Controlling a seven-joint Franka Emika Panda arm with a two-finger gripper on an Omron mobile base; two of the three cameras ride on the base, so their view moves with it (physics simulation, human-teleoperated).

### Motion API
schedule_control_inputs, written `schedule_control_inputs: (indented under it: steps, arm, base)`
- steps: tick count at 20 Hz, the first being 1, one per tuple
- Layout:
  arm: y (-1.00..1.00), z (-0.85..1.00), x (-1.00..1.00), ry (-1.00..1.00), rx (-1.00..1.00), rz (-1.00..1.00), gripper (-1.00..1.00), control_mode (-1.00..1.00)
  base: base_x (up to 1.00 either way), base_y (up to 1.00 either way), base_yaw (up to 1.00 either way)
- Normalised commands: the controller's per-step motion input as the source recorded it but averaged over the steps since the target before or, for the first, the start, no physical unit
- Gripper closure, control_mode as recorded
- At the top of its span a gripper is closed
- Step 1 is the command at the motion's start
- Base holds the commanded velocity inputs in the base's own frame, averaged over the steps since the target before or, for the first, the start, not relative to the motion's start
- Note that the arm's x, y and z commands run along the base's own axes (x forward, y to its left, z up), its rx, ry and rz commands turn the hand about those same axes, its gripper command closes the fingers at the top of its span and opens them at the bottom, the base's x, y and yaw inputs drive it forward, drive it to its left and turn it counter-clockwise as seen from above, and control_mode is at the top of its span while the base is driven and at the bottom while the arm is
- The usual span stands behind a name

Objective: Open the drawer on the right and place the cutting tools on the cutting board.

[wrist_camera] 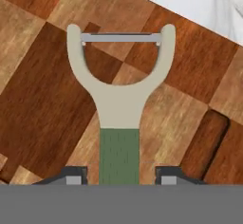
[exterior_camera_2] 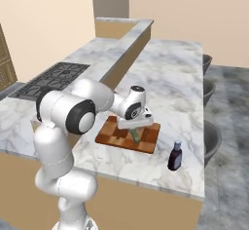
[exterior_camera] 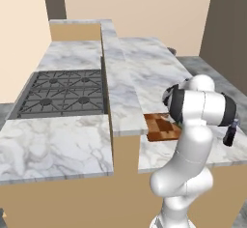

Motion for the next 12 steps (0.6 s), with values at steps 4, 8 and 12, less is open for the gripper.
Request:
schedule_control_inputs:
  steps: [4,8,12]
  arm:
    - [0.17,0.72,-0.21,-0.2,0.0,0.0,-1.0,-1.0]
    - [0.33,0.84,-0.34,-0.12,0.0,0.0,-1.0,-1.0]
    - [0.61,0.82,-0.71,-0.02,-0.01,0.0,-1.0,-1.0]
  base:
    - [0.0,0.0,0.0]
    - [0.0,0.0,0.0]
    - [0.0,0.0,0.0]
